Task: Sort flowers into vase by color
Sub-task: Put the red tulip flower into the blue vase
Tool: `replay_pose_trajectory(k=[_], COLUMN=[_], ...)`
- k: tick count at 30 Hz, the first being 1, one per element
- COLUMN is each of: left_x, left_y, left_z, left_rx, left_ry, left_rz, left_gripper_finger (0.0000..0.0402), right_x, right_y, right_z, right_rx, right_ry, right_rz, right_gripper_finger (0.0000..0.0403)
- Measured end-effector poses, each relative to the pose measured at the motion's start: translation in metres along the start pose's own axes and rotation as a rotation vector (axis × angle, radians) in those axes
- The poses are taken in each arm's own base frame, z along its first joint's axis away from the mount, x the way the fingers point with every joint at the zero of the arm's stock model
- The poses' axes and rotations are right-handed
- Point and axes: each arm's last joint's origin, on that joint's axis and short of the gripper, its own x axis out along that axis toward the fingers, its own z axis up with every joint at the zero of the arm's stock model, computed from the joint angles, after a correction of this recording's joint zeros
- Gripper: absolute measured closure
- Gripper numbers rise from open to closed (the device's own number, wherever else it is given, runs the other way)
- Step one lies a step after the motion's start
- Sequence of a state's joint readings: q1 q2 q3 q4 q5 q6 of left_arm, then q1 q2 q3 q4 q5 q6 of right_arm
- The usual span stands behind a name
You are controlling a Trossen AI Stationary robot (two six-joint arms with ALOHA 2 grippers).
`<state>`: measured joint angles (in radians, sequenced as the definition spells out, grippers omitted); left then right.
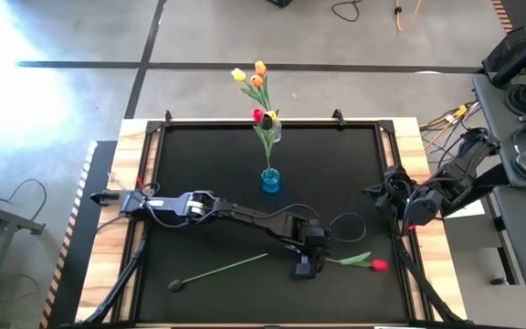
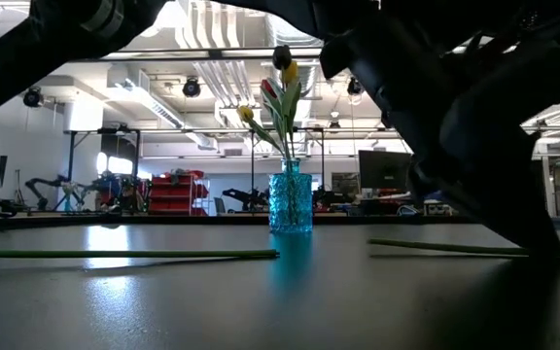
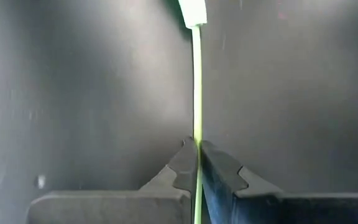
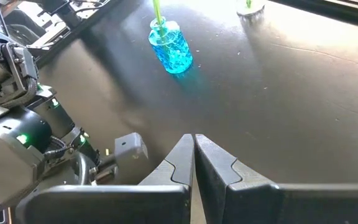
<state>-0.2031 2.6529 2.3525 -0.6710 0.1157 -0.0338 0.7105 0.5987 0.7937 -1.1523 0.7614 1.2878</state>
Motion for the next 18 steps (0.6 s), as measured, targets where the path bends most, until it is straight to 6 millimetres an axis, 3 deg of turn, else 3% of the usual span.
replay_pose_trajectory(k=[8,14,18], left_x=[-0.037,-0.059,-0.091], left_y=[-0.001,0.008,0.013], left_z=[0.012,0.008,0.012], left_rx=[-0.007,-0.010,-0.025], left_ry=[0.005,0.107,0.130], left_rz=[-0.027,-0.016,-0.006], left_gripper_finger=[0.0401,0.0401,0.0401], right_x=[0.000,-0.007,-0.017], right_y=[0.000,0.003,0.006], right_z=[0.000,0.009,0.020], right_rx=[-0.010,-0.021,-0.067], right_ry=[-0.002,-0.040,-0.090], right_rz=[0.006,0.027,0.044], right_gripper_finger=[0.0394,0.0394,0.0394])
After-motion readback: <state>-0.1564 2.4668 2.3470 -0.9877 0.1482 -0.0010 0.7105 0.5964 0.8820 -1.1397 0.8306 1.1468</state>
